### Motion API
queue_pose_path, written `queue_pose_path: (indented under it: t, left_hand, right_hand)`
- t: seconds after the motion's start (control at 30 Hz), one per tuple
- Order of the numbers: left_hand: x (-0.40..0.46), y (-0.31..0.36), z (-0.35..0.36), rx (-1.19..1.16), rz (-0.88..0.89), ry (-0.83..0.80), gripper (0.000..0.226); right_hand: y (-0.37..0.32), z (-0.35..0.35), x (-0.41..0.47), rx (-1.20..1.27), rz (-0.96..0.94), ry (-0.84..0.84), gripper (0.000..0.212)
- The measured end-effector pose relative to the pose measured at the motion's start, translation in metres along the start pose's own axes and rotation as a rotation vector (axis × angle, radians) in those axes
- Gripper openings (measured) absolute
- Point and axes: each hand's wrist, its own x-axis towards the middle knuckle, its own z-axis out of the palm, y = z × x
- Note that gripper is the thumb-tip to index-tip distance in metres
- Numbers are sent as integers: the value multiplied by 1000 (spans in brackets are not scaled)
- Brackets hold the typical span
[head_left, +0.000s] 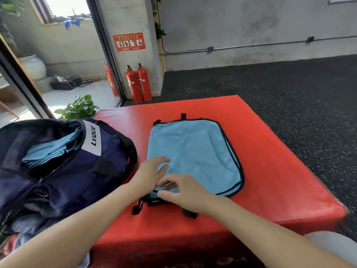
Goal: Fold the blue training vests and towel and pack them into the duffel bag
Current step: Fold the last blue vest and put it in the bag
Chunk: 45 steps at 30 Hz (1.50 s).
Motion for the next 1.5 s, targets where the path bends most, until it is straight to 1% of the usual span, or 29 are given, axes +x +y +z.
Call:
queue_pose_path:
  t: [0.07, 0.2, 0.27, 0.33, 0.4, 0.47, 0.5, 0.57, 0.6, 0.67, 0.77, 0.87, 0.97, 1.03, 1.1, 1.2, 1.27, 1.37, 1.43, 1.5]
  left_hand:
    - [-30, -3, -10, 0, 4, 30, 21]
    - [-75, -17, -21, -25, -6, -35, 10]
    - [-89, -22, -23, -20, 38, -50, 5]
    - [-98, -23, -26, -13, 33, -71, 5]
    - [-102, -24, -30, -17, 10, -111, 18]
    - [-103, -25, -33, -4, -20, -151, 21]
    - [-104, -26, -34, 10, -17, -164, 26]
    - [-104, -28, -33, 70, 11, -202, 46]
    - [-104, -27, -33, 116, 39, -214, 49]
    - [-101, -25, -31, 179, 90, -207, 43]
    - [-97, -22, -28, 244, 132, -167, 28]
    - [-94, -18, -26, 267, 116, -174, 18]
    - [-98, -13, -27, 160, 112, -130, 2]
    - [-101, -4, -33, 42, 11, -117, 7]
    - [-102, 4, -43, -79, -74, -132, 8]
    - [-100, 17, -59, -299, -114, -182, 9]
    - [-99, 23, -65, -491, -150, -191, 11]
    - [-92, 27, -70, -664, -167, -170, 28]
    - [-83, 27, -70, -696, -186, -132, 30]
    - [-69, 27, -68, -671, -213, -85, 21]
  right_hand:
    - [8, -16, -8, -118, 15, 28, 12]
    - [43, -59, -36, -466, 95, -49, 16]
    - [58, -80, -51, -557, 121, -73, 21]
    - [67, -96, -64, -629, 115, -97, 29]
    - [75, -106, -74, -692, 95, -87, 33]
    - [84, -111, -79, -759, 66, -64, 35]
    - [88, -111, -81, -794, 53, -52, 34]
    - [95, -110, -83, -865, 22, -29, 28]
    - [97, -109, -82, -891, 3, -18, 24]
    - [101, -107, -80, -932, -35, 4, 18]
    - [103, -106, -73, -949, -58, 22, 17]
    - [101, -109, -70, -862, 10, 1, 19]
    - [98, -115, -73, -640, 71, 16, 12]
    - [90, -119, -78, -481, 144, 80, 10]
    - [81, -125, -84, -378, 233, 113, 9]
    - [65, -134, -91, -197, 292, 70, 7]
    - [58, -139, -93, -109, 326, 49, 13]
    - [57, -149, -89, -29, 339, 36, 29]
    - [63, -154, -83, 30, 325, 56, 41]
    - [70, -159, -74, 88, 321, 99, 41]
